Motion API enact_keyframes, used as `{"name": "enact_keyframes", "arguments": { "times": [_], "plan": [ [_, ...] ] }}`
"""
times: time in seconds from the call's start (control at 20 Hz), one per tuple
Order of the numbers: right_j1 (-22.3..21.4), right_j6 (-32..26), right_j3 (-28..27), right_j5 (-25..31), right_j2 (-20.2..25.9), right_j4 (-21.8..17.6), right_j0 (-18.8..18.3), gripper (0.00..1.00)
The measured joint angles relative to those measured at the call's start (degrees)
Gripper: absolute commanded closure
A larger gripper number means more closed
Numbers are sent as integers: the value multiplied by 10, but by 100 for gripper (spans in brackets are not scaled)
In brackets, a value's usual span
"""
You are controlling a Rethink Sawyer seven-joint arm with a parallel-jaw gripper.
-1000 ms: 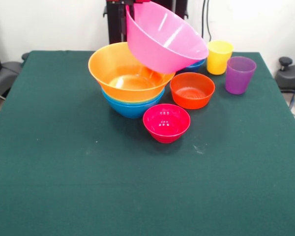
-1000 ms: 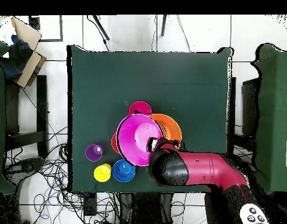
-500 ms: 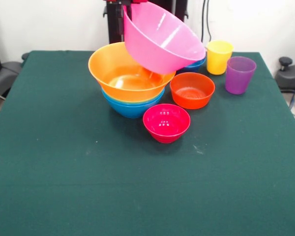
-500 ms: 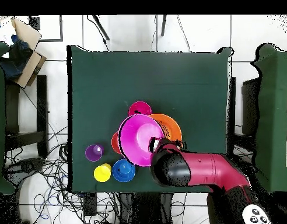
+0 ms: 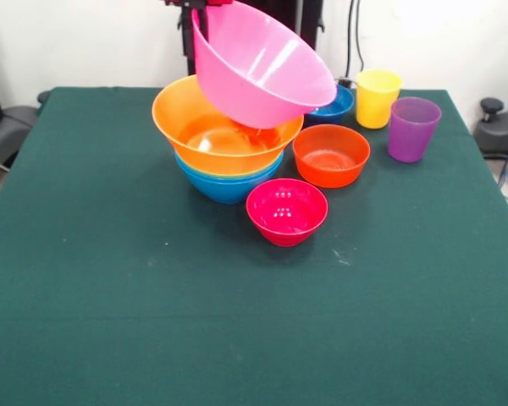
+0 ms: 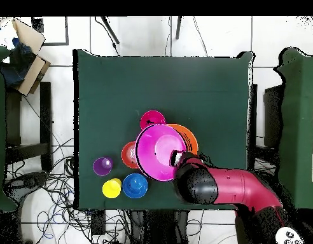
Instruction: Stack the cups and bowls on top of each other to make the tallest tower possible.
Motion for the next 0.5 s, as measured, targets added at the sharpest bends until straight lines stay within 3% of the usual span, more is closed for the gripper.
{"name": "enact_keyframes", "arguments": {
  "times": [0.5],
  "plan": [
    [14,0,-1,0,0,-22,-8,100]
  ]
}}
